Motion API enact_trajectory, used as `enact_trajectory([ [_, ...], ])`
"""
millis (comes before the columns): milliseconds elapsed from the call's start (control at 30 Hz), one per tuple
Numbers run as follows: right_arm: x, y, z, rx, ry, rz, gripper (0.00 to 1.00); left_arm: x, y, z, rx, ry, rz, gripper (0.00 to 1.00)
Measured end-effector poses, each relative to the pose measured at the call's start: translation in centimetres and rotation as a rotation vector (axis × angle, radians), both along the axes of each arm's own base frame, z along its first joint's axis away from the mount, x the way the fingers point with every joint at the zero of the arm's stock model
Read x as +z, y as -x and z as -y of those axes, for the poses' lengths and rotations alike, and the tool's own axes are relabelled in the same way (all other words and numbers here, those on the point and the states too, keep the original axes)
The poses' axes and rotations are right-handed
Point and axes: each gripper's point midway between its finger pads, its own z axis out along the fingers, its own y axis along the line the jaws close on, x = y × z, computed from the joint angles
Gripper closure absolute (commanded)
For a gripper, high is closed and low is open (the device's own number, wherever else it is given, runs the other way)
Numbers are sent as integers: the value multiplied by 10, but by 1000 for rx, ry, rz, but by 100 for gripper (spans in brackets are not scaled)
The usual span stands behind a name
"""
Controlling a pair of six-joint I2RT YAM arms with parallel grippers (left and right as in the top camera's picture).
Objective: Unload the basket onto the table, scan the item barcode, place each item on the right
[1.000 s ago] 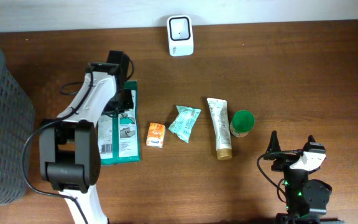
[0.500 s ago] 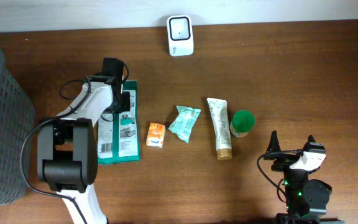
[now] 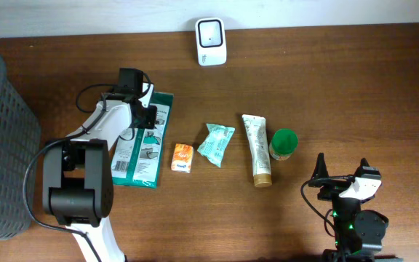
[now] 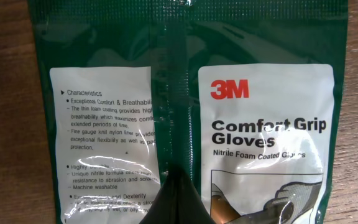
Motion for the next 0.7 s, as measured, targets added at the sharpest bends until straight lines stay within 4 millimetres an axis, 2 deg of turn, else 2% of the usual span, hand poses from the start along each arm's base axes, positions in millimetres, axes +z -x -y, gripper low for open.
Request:
enact_trajectory([
  [233,0,0,0,0,0,0,2,6,11,-2,18,-1,-58,100],
  [267,0,0,0,0,0,0,2,10,12,-2,29,0,-67,96],
  [300,0,0,0,0,0,0,2,20,10,-2,42,3,-57,86],
  [333,0,0,0,0,0,0,2,30,6,-2,50,7,-41,80],
  [400,0,0,0,0,1,0,2,61,-3,-3,69,19,6,77],
  [467,0,0,0,0,0,0,2,113,-16,-5,91,39,105,74],
  [567,0,0,0,0,1,0,1,185,-23,-8,106,65,264,68],
  [600,0,0,0,0,1,0,2,203,-23,-10,111,71,303,60],
  [633,0,0,0,0,0,0,2,215,-21,-12,117,75,329,58],
  [700,0,0,0,0,0,0,2,229,-18,-14,122,86,360,57],
])
